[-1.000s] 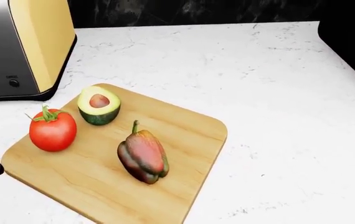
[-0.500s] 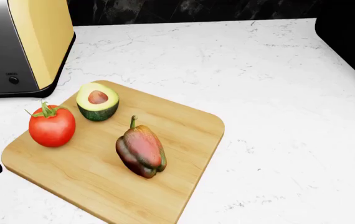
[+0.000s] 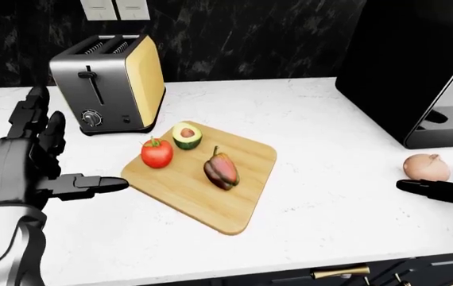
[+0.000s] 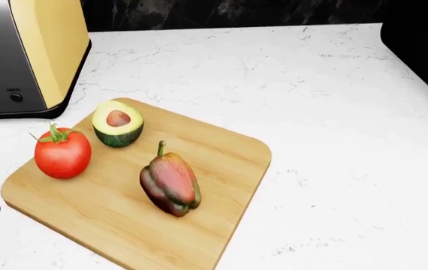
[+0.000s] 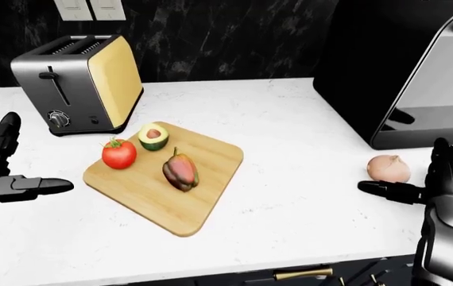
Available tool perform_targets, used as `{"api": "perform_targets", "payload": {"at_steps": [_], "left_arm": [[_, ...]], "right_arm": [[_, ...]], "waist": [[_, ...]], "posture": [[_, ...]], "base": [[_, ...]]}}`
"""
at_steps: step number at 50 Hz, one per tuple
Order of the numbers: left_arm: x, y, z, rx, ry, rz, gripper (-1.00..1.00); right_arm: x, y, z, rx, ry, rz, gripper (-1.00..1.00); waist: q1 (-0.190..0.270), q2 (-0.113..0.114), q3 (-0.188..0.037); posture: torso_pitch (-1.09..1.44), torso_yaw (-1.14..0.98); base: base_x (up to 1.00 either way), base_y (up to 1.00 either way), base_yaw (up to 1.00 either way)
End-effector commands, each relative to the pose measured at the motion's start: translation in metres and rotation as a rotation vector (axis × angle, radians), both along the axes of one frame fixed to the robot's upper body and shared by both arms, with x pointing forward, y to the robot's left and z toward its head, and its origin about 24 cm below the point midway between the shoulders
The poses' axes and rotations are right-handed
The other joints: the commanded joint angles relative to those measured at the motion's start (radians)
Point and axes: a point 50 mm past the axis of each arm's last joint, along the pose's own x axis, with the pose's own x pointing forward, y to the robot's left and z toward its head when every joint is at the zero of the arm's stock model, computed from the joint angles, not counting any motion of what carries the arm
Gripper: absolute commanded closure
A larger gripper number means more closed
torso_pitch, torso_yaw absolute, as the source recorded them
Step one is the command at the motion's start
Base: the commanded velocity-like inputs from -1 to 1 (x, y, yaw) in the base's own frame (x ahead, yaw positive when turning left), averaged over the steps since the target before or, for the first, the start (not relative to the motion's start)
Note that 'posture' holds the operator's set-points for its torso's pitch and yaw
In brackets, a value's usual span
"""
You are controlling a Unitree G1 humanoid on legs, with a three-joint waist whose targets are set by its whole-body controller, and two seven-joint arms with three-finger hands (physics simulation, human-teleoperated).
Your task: Place the avocado, onion, tomato and bell pepper on the cutting board.
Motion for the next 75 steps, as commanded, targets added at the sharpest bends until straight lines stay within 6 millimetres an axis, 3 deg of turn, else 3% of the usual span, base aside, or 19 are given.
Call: {"api": "perform_targets", "payload": {"at_steps": [1,19,20,25,44,50,60,70,75], "left_arm": [[-0.003,-0.002,0.015,0.038,-0.074,-0.004,-1.0],[-0.003,-0.002,0.015,0.039,-0.074,-0.006,-1.0],[-0.003,-0.002,0.015,0.037,-0.075,-0.006,-1.0],[-0.003,-0.001,0.015,0.038,-0.074,-0.003,-1.0],[-0.004,0.0,0.016,0.039,-0.078,0.0,-1.0],[-0.002,-0.002,0.017,0.037,-0.08,-0.003,-1.0],[-0.003,-0.001,0.014,0.034,-0.075,-0.004,-1.0],[-0.002,-0.003,0.013,0.034,-0.075,-0.007,-1.0],[-0.002,-0.003,0.013,0.03,-0.078,-0.01,-1.0]], "right_arm": [[0.002,0.0,0.021,-0.063,-0.073,0.01,-1.0],[0.006,0.004,0.012,-0.054,-0.058,0.052,-1.0],[0.007,0.004,0.012,-0.054,-0.058,0.054,-0.82],[0.008,0.005,0.012,-0.062,-0.053,0.053,-0.47],[0.002,0.006,0.018,-0.107,-0.043,0.08,0.38],[-0.008,0.011,0.031,-0.138,-0.061,0.096,0.65],[-0.019,0.029,0.058,-0.192,-0.089,0.138,0.73],[0.001,0.07,0.105,-0.256,-0.133,0.272,0.73],[0.023,0.093,0.125,-0.289,-0.145,0.354,0.74]], "waist": [[0.0,-0.003,-0.012],[-0.001,-0.004,-0.013],[0.0,-0.004,-0.013],[-0.001,-0.005,-0.014],[0.0,-0.008,-0.016],[0.003,-0.008,-0.016],[0.002,-0.001,-0.01],[-0.006,0.004,-0.009],[-0.009,0.005,-0.009]], "posture": [[-0.16,0.0],[-0.16,0.0],[-0.16,0.0],[-0.16,0.0],[-0.16,0.0],[-0.16,0.0],[-0.16,0.0],[-0.16,0.0],[-0.16,0.0]], "base": [[0.0,0.0,0.0],[0.0,0.0,0.0],[0.0,0.0,0.0],[0.0,0.0,0.0],[0.0,0.0,0.0],[0.0,0.0,0.0],[0.0,0.0,0.0],[0.0,0.0,0.0],[0.0,0.0,0.0]]}}
